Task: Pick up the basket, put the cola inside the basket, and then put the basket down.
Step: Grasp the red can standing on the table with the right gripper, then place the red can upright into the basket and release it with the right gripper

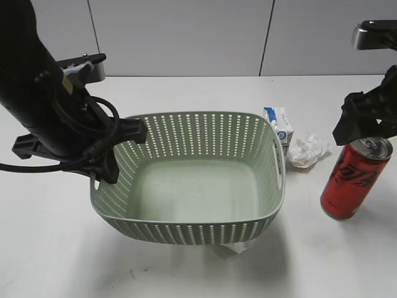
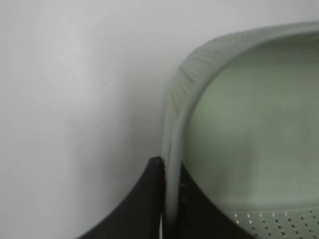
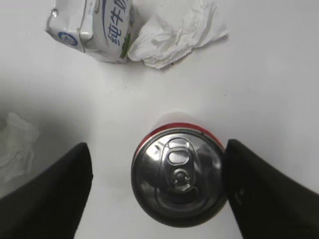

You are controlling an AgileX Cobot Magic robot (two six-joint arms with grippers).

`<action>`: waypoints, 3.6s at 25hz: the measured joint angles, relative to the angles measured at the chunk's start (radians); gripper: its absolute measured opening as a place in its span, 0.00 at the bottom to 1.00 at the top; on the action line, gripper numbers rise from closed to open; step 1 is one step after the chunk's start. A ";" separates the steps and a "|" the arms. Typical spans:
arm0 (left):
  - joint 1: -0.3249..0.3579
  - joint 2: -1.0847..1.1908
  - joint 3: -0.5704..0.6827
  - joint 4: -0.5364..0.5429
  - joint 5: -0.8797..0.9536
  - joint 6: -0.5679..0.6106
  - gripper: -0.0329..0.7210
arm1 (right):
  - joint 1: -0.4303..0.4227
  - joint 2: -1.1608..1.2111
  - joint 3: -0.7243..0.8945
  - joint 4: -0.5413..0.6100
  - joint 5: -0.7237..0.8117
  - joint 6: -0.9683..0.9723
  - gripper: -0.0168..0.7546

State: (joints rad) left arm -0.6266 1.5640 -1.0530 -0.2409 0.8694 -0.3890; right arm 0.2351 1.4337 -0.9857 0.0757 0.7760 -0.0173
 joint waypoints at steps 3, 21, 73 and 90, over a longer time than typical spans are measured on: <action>0.000 0.000 0.000 0.000 0.000 0.000 0.04 | 0.000 -0.036 0.000 -0.007 -0.002 -0.002 0.83; 0.000 0.000 0.000 0.000 -0.006 -0.001 0.04 | 0.000 0.154 0.000 -0.053 0.010 0.017 0.83; 0.000 0.098 0.000 0.000 -0.056 0.000 0.04 | 0.536 0.388 -0.479 -0.035 0.313 -0.005 0.72; 0.003 0.108 0.007 0.024 -0.018 0.008 0.04 | 0.528 0.370 -0.679 -0.010 0.384 -0.050 0.86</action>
State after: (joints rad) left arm -0.6234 1.6717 -1.0456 -0.2165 0.8513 -0.3807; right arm 0.7635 1.8039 -1.6649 0.0653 1.1597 -0.0677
